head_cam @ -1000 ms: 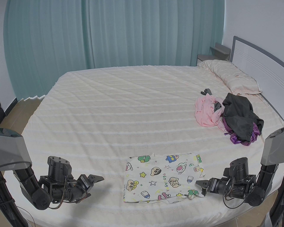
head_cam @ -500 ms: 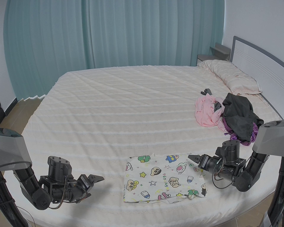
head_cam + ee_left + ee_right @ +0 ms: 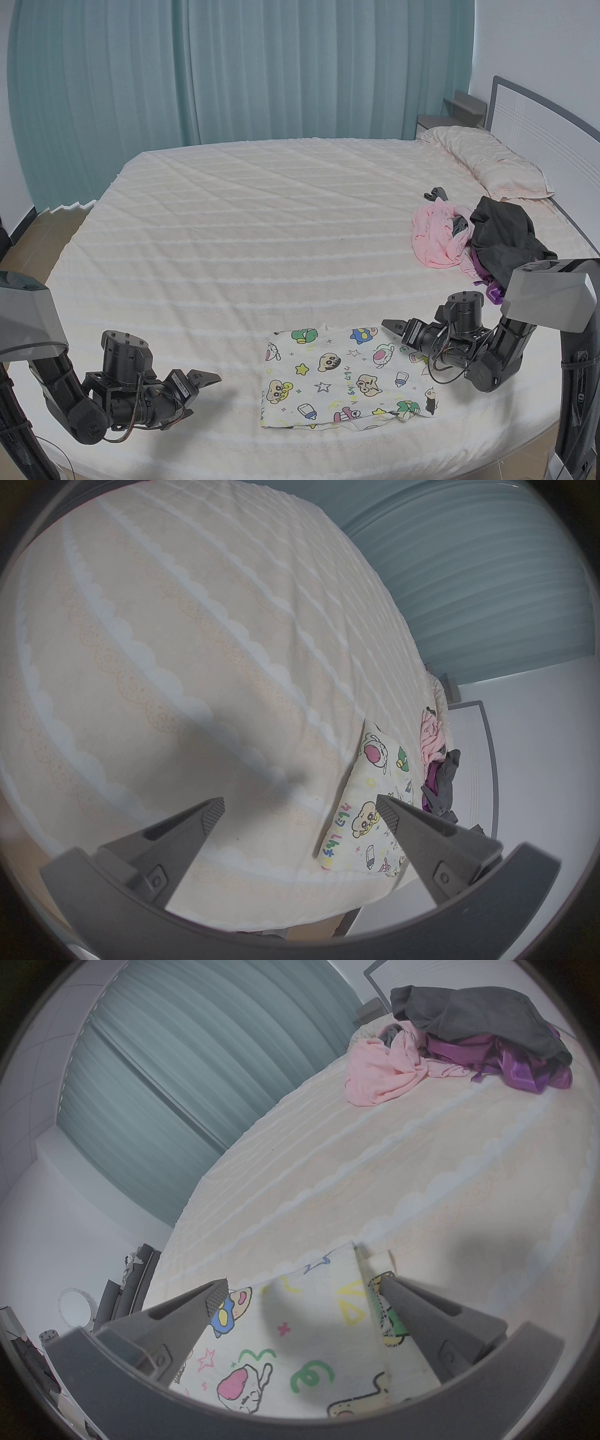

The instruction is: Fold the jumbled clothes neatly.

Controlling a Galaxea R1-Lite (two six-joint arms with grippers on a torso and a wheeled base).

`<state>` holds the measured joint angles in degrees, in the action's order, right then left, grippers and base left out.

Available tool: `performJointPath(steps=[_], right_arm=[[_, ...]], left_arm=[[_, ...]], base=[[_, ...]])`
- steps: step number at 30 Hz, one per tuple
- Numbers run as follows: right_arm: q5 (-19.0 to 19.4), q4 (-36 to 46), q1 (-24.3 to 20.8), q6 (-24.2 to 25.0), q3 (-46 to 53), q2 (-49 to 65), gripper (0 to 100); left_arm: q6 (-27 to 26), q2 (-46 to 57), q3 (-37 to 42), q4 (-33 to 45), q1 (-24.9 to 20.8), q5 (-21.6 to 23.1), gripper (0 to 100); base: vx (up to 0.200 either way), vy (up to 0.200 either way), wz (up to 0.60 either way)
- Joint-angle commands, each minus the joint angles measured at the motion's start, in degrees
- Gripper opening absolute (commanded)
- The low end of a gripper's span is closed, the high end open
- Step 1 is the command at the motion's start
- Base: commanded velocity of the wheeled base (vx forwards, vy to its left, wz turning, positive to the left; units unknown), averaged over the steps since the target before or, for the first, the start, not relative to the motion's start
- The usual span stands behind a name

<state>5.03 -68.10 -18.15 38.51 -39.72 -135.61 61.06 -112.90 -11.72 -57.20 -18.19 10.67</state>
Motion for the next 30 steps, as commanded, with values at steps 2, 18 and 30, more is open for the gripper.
performJointPath(steps=[2, 18, 30], right_arm=[[0.4, -0.3, 0.7, 0.3, -1.1, -1.7, 100], [-0.3, -0.7, 4.6, 2.1, -1.6, -2.3, 0], [-2.5, -3.3, 5.5, 3.9, -1.3, -2.2, 0]], left_arm=[[0.0, 0.0, 0.0, 0.0, 0.0, 0.1, 100], [0.0, 0.0, 0.0, 0.0, 0.0, 0.1, 100], [0.0, 0.0, 0.0, 0.0, 0.0, 0.0, 100]], base=[[0.000, 0.000, 0.00], [0.000, 0.000, 0.00], [0.000, 0.000, 0.00]])
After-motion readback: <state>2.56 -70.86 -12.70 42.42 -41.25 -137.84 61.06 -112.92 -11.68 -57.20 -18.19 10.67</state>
